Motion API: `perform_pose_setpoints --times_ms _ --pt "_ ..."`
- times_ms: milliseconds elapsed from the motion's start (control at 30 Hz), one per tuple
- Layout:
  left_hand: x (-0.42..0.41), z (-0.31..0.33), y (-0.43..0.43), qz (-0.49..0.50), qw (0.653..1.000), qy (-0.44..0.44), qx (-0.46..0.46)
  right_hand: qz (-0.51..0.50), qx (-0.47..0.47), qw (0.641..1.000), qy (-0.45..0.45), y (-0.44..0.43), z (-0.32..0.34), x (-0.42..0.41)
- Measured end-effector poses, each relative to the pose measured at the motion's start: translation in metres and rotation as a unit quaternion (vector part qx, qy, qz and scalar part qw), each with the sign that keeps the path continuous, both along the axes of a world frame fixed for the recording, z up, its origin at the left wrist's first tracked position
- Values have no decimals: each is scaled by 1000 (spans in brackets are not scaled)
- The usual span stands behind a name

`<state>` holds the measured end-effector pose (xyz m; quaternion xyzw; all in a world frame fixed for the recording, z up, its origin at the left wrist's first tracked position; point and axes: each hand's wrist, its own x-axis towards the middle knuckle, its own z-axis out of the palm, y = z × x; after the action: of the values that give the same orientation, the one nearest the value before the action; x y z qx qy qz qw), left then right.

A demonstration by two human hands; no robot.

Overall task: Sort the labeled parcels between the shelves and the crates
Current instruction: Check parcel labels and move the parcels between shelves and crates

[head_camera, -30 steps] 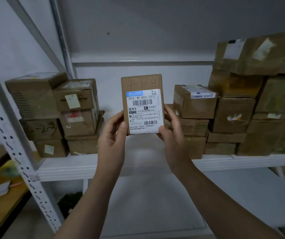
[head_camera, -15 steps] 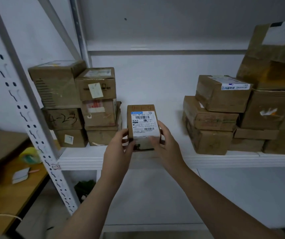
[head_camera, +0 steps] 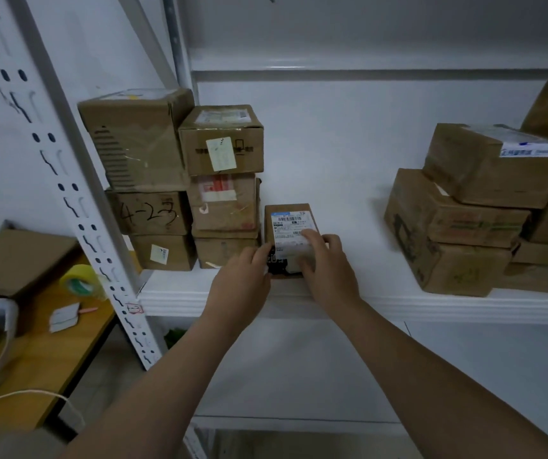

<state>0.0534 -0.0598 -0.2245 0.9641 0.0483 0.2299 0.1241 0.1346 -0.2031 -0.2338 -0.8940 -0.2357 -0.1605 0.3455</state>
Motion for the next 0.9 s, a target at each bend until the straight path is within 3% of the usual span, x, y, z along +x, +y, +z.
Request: perform_pose_setpoints --times_ms 100,367,533,900 --pt "1 -2 2 -9 997 4 79 -6 -8 1000 -5 6 -3 1" --pt "2 9 -1 -28 994 10 101 -19 -86 996 6 -2 -1 -4" --pt "-3 31 -26 -86 991 -40 92 -36 7 998 -58 -40 23 -25" --pt "33 77 -135 -216 969 -120 28 -185 47 974 -124 -178 89 -32"
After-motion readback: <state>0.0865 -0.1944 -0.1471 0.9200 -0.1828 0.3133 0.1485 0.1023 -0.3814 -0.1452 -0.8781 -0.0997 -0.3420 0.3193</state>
